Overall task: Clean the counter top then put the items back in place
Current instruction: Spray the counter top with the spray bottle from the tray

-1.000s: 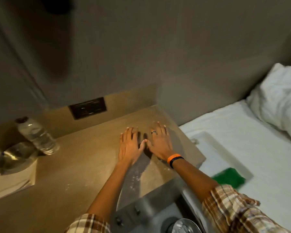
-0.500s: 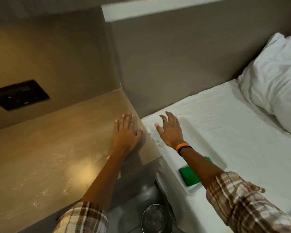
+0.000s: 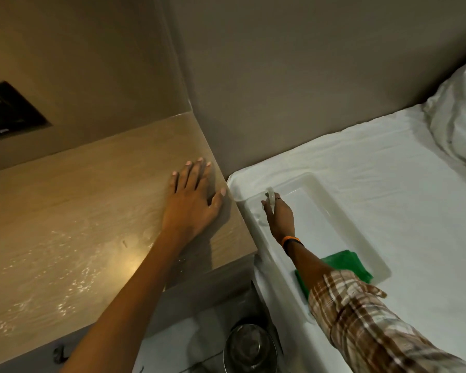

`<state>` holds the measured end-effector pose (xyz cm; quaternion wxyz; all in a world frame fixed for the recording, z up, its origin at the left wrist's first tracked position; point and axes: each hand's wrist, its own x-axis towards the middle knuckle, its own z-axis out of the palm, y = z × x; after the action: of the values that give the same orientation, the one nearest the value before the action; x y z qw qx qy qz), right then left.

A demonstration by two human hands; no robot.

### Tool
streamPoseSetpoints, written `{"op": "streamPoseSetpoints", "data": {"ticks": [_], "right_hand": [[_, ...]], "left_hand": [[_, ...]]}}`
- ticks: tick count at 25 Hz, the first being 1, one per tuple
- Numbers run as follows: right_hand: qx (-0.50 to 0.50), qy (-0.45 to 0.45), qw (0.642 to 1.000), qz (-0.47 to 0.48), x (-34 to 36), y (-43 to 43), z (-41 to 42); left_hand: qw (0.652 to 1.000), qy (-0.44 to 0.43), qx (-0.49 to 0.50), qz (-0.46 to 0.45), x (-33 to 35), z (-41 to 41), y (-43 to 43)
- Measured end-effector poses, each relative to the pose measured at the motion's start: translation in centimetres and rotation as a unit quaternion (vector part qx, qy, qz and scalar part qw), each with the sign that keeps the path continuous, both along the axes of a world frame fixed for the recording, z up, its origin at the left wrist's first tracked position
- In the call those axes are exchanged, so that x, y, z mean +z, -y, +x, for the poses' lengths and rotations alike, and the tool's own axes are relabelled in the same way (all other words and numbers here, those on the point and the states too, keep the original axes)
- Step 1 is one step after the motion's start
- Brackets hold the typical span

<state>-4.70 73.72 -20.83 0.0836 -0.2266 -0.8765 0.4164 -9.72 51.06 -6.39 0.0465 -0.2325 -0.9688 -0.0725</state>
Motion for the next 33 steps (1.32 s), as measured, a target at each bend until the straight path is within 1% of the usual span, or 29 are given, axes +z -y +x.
{"op": "streamPoseSetpoints", "data": {"ticks": [2, 4, 6, 8, 10, 11, 14, 16, 17, 19, 21, 24, 26, 29, 31, 33], "right_hand": [[-0.038, -0.018, 0.999, -0.029, -0.2, 0.8, 0.0], [-0.055, -0.021, 0.997, -0.051, 0.9, 1.2, 0.1], [-0.049, -0.017, 0.995, -0.084, 3.9, 1.2, 0.7], [-0.037, -0.019, 0.994, -0.105, 8.7, 1.4, 2.1], [-0.011, -0.04, 0.994, -0.096, 14.4, 2.1, 3.8], [0.003, -0.058, 0.995, -0.086, 17.3, 2.5, 4.5], [0.034, -0.119, 0.992, -0.04, 24.1, 4.2, 6.4], [0.057, -0.165, 0.985, 0.0, 27.3, 6.5, 7.3], [0.062, -0.185, 0.981, 0.005, 28.7, 8.0, 7.4], [0.082, -0.218, 0.972, -0.012, 30.3, 12.0, 7.6], [0.112, -0.221, 0.967, -0.061, 30.4, 16.3, 7.6], [0.154, -0.193, 0.959, -0.136, 29.2, 23.1, 7.6], [0.185, -0.165, 0.956, -0.16, 28.5, 28.3, 7.6], [0.202, -0.116, 0.952, -0.199, 27.5, 36.5, 7.7], [0.212, -0.073, 0.961, -0.162, 26.4, 41.9, 7.6], [0.232, -0.05, 0.968, -0.079, 25.3, 47.4, 7.8]], "left_hand": [[1.0, 0.0, 0.005, -0.002, 0.0, 0.2, -0.1], [1.0, 0.008, 0.007, 0.0, 0.3, 0.3, 0.0], [1.0, 0.028, 0.004, -0.011, 0.5, 0.3, 0.0], [0.997, 0.07, 0.003, -0.014, 1.2, 0.2, -0.2], [0.993, 0.115, 0.007, -0.01, 2.6, 0.5, -0.1], [0.992, 0.123, 0.007, -0.01, 3.3, 1.0, 0.1], [0.994, 0.105, -0.011, -0.028, 4.7, 2.8, 1.4], [0.996, 0.084, 0.008, -0.032, 5.5, 3.9, 3.8], [0.997, 0.076, 0.025, -0.023, 6.0, 4.1, 5.2], [0.996, 0.064, 0.055, -0.011, 6.8, 4.6, 8.7], [0.995, 0.057, 0.076, -0.016, 7.0, 5.9, 12.9], [0.991, 0.065, 0.118, -0.018, 6.6, 7.7, 20.8], [0.986, 0.065, 0.152, -0.014, 6.5, 8.9, 27.2], [0.978, 0.054, 0.204, -0.013, 6.2, 10.7, 37.8], [0.968, 0.043, 0.246, 0.0, 5.9, 11.7, 44.9], [0.962, 0.042, 0.271, 0.0, 5.3, 12.3, 52.1]]}}
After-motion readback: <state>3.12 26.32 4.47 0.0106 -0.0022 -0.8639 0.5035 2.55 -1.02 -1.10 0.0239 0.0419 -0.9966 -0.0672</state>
